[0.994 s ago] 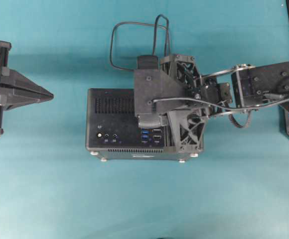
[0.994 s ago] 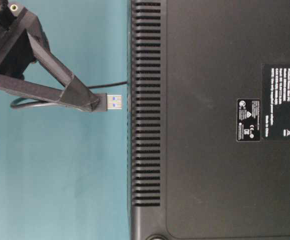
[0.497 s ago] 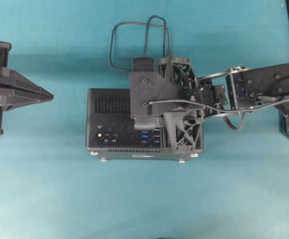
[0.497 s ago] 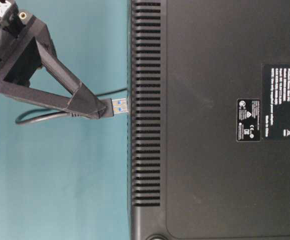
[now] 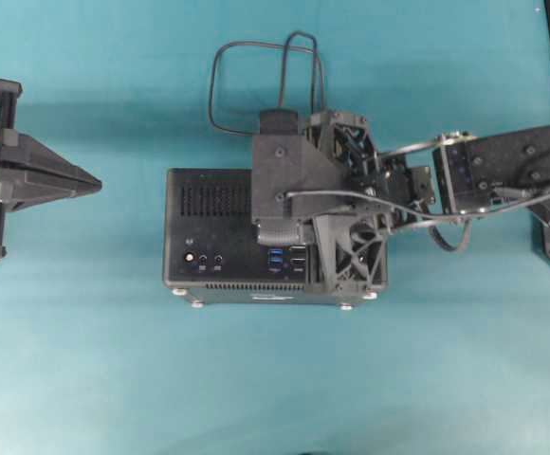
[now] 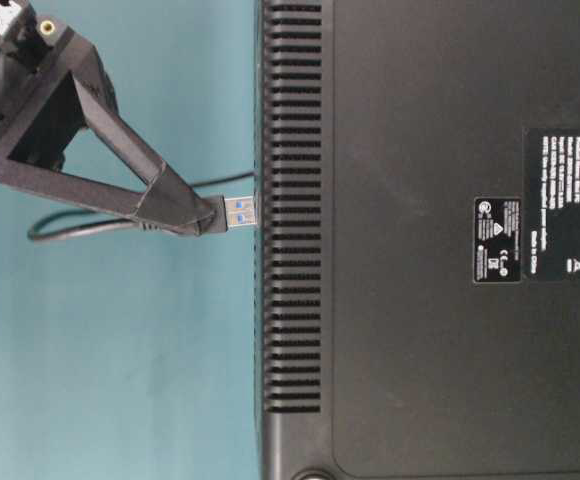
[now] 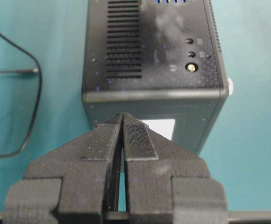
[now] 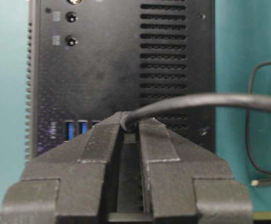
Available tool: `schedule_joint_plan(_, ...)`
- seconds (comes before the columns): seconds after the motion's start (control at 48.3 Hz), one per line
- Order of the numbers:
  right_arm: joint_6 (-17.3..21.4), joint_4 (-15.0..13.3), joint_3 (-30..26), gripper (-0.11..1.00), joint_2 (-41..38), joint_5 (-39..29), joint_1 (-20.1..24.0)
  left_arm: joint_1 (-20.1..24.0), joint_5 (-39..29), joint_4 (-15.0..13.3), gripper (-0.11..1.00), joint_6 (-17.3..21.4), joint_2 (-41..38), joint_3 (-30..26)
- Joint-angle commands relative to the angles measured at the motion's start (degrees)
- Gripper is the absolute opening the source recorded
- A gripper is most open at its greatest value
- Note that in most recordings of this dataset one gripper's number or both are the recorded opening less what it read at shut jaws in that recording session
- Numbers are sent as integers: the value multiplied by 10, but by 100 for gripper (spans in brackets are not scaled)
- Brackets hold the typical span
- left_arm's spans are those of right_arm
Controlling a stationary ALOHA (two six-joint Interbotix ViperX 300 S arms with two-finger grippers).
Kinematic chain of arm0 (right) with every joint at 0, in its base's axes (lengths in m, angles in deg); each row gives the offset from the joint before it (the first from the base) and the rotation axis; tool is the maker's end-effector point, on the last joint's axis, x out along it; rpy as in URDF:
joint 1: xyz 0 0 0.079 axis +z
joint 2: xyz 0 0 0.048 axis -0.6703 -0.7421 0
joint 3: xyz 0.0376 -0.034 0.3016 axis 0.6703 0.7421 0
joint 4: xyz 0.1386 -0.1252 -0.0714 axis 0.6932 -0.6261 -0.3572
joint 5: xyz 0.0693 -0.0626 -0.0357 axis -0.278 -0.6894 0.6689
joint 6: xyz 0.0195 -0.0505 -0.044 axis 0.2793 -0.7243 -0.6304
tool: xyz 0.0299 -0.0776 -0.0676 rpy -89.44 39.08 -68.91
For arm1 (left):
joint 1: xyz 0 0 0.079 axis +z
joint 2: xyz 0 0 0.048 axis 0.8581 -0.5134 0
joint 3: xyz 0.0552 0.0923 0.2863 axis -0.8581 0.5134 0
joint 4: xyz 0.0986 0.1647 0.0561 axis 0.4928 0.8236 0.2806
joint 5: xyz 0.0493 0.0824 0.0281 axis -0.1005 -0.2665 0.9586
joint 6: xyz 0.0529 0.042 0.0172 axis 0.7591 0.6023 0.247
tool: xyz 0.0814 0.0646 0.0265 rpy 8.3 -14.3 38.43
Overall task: Insert the USB into the PC box with both arms.
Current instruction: 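Carry the held plug left toward the blue USB ports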
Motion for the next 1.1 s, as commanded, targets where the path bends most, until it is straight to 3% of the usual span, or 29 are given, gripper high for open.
schedule_joint_plan(0.0, 8, 3, 1, 10, 4, -2, 10, 0, 5, 2, 0, 1, 0, -7)
schedule_joint_plan(1.077, 22, 3, 17, 10, -1, 11, 29, -5, 5, 1, 0, -1, 1, -7)
